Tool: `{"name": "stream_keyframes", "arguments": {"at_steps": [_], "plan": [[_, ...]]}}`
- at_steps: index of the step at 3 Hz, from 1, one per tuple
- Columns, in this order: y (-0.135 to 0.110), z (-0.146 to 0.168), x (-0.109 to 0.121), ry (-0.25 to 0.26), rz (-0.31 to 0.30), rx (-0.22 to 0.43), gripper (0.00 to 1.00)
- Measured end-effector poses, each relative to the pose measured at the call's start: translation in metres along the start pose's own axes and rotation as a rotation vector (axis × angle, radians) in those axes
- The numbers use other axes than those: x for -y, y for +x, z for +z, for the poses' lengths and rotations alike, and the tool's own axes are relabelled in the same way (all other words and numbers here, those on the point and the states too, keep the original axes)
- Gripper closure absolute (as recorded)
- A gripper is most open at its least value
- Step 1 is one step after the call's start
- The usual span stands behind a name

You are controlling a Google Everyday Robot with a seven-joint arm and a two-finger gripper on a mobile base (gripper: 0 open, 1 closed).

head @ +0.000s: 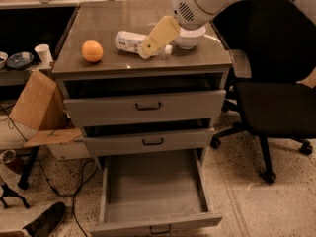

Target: Place blue plastic bottle into bottom drawer

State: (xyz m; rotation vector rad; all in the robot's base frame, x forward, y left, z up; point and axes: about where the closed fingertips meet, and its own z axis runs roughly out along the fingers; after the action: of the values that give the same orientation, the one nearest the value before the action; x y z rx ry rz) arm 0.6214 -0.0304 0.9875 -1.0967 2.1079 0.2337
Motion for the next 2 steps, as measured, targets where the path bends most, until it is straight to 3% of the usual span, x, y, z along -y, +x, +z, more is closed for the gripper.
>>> {"name": "stream_keyframes", "arguments": {"at_steps": [1,2], "plan": [[-0.002,0.007,-0.004,-0.036,-0.003,0.027,0.0],[-0.015,0.034,-0.014,-0.104,-0.031,0.08,0.0]]}}
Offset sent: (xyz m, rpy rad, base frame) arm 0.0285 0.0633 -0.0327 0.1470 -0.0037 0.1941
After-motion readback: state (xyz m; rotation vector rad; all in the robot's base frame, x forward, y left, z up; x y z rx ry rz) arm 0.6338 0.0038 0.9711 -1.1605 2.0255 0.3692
